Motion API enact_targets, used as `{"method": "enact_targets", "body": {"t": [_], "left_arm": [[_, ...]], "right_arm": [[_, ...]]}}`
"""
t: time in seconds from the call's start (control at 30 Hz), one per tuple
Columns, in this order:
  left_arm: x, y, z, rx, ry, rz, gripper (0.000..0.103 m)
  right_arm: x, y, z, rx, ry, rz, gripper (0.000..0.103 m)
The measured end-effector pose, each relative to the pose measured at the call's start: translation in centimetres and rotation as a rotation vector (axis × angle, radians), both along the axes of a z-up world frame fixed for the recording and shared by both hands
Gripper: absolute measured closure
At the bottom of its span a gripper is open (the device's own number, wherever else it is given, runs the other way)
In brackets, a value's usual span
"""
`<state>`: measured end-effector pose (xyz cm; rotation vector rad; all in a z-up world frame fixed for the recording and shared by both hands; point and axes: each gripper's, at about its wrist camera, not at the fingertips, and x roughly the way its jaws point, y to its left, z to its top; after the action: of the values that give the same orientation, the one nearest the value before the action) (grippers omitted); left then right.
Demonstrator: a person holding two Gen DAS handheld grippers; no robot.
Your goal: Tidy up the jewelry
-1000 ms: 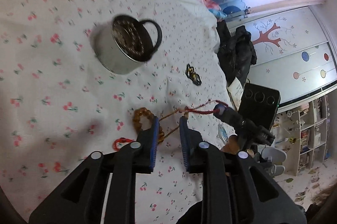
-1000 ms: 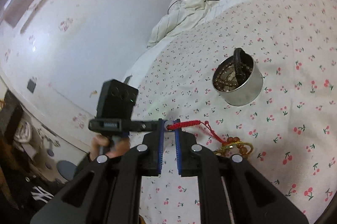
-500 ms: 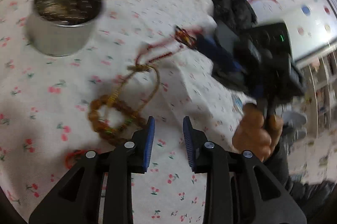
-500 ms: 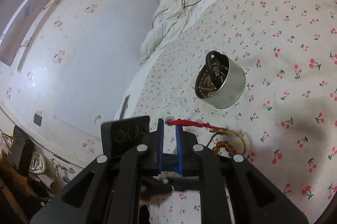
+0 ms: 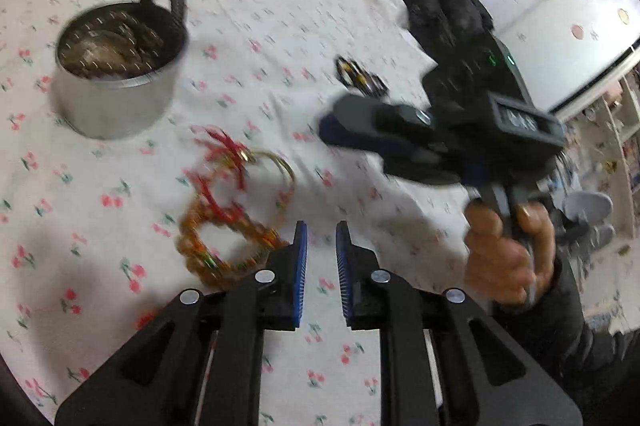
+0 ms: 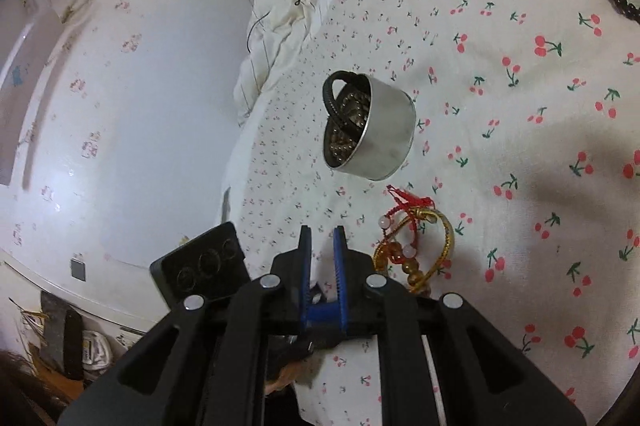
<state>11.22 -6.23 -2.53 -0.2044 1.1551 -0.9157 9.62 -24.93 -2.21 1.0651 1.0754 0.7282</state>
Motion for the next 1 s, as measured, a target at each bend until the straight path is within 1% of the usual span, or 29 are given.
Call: {"method": "enact_targets", "body": {"t": [0.03, 0.07, 0.1, 0.13, 0.17, 0.2, 0.23, 0.27, 0.3, 0.33, 0.37, 0.4, 0.47, 0.5, 0.53, 0.57, 0.63, 0.7, 0.77, 0.83, 0.9, 0.97, 1.0], "left_arm": [[0.3, -0.3, 0.0, 0.011, -0.010, 0.006, 0.089], [0.7, -0.6, -0.1, 0.020, -0.018, 0.011, 0.089], [0.8, -0.9, -0.1, 0.026, -0.025, 0.006, 0.089], [0.9, -1.1, -0.1, 0.029, -0.027, 0.001, 0.089], [1.0, -1.3, -0.1, 0.046, -0.037, -0.002, 0.089], [1.1, -1.3, -0.2, 0.056, -0.035, -0.010, 0.089], [1.3, -1.4, -0.2, 0.063, -0.018, -0.021, 0.089], [1.4, -1.4, -0.4, 0.090, 0.004, -0.044, 0.088], [1.3, -1.2, -0.4, 0.121, 0.000, -0.058, 0.086], [1.1, -0.9, -0.4, 0.131, 0.001, -0.070, 0.084], [1.0, -0.6, -0.5, 0.131, 0.010, -0.077, 0.082], [0.9, 0.0, -0.4, 0.132, 0.017, -0.077, 0.079], [0.8, 0.7, -0.3, 0.133, 0.016, -0.071, 0.074], [0.9, 1.3, -0.2, 0.132, 0.019, -0.060, 0.071], [0.9, 1.7, -0.3, 0.130, 0.023, -0.051, 0.070], [0.8, 2.1, -0.3, 0.129, 0.027, -0.044, 0.069], [1.0, 2.6, -0.1, 0.131, 0.026, -0.036, 0.069], [1.4, 2.9, 0.0, 0.137, 0.027, -0.025, 0.069], [1.4, 2.8, 0.2, 0.135, 0.029, -0.018, 0.069], [1.6, 2.8, 0.5, 0.129, 0.031, -0.008, 0.069], [1.6, 3.1, 0.5, 0.125, 0.030, -0.004, 0.068], [1.6, 3.4, 0.4, 0.134, 0.030, 0.005, 0.068], [1.7, 3.5, 0.3, 0.134, 0.032, 0.013, 0.068]], "right_arm": [[-0.1, -0.2, 0.2, 0.024, -0.009, -0.005, 0.090], [-0.1, -0.3, 0.4, 0.028, -0.016, -0.007, 0.090], [0.0, -0.5, 0.5, 0.004, -0.020, -0.010, 0.090], [0.0, -0.4, 0.6, -0.032, -0.018, -0.011, 0.087], [0.0, -0.5, 0.6, -0.089, -0.017, -0.012, 0.082], [0.3, -0.4, 0.7, -0.143, -0.023, -0.008, 0.067], [0.5, -0.2, 1.0, -0.192, -0.031, -0.004, 0.059], [0.8, 0.1, 1.3, -0.249, -0.050, 0.007, 0.057], [1.0, 0.5, 1.5, -0.277, -0.070, 0.022, 0.056], [1.3, 1.0, 1.6, -0.323, -0.090, 0.033, 0.054], [1.6, 1.8, 1.8, -0.390, -0.115, 0.056, 0.053], [1.9, 2.7, 1.6, -0.425, -0.133, 0.094, 0.052], [2.5, 4.2, 0.8, -0.492, -0.141, 0.147, 0.052], [2.9, 5.1, 0.2, -0.547, -0.136, 0.175, 0.052], [3.0, 5.5, -0.2, -0.569, -0.135, 0.181, 0.054], [3.3, 6.0, -0.6, -0.575, -0.134, 0.187, 0.060], [3.8, 6.5, -1.2, -0.563, -0.131, 0.195, 0.096], [3.9, 6.0, -1.5, -0.541, -0.114, 0.169, 0.098], [3.7, 5.1, -1.1, -0.518, -0.110, 0.131, 0.099], [3.6, 3.9, -0.8, -0.461, -0.096, 0.079, 0.099], [3.0, 2.2, -0.6, -0.382, -0.076, 0.026, 0.099], [2.4, 1.1, -0.2, -0.348, -0.076, -0.006, 0.099], [1.9, 0.3, 0.1, -0.315, -0.074, -0.035, 0.099]]}}
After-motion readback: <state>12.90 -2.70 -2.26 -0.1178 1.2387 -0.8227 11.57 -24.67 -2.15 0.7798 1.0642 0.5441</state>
